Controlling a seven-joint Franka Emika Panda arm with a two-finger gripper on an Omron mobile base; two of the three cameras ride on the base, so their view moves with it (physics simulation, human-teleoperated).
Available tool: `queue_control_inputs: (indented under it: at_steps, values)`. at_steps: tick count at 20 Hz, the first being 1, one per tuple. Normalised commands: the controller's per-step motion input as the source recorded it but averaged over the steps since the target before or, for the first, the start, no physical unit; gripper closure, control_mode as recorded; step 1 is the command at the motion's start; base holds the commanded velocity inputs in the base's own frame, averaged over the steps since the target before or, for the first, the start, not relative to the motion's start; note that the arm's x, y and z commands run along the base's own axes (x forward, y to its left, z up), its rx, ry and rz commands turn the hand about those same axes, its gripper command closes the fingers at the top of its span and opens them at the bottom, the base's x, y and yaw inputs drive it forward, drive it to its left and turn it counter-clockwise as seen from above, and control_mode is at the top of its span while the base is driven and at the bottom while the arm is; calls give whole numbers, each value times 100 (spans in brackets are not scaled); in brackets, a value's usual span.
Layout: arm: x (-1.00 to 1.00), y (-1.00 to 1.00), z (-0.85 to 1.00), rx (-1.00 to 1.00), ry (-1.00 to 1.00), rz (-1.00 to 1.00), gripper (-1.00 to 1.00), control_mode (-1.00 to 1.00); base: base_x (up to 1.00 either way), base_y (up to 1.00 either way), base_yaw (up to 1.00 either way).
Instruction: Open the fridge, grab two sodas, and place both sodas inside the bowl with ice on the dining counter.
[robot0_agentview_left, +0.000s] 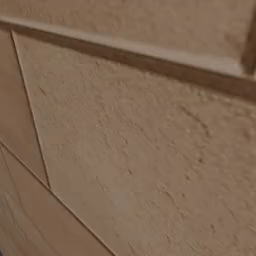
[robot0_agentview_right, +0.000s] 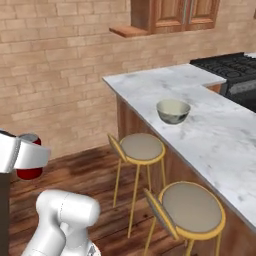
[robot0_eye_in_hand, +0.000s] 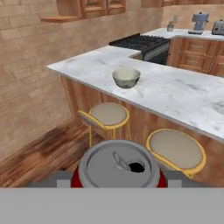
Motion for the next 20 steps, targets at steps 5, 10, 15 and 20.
queue_control_inputs:
  at_steps: [5, 10, 15, 20]
  values:
    - [0, 0, 0, 0, 0, 0, 100, 100, 36, 59, -52]
    - [0, 0, 0, 0, 0, 0, 100, 100, 16, 62, -51]
    - [0, 0, 0, 0, 0, 0, 100, 100, 14, 73, -47]
    - [0, 0, 0, 0, 0, 0, 100, 100, 4, 96, -37]
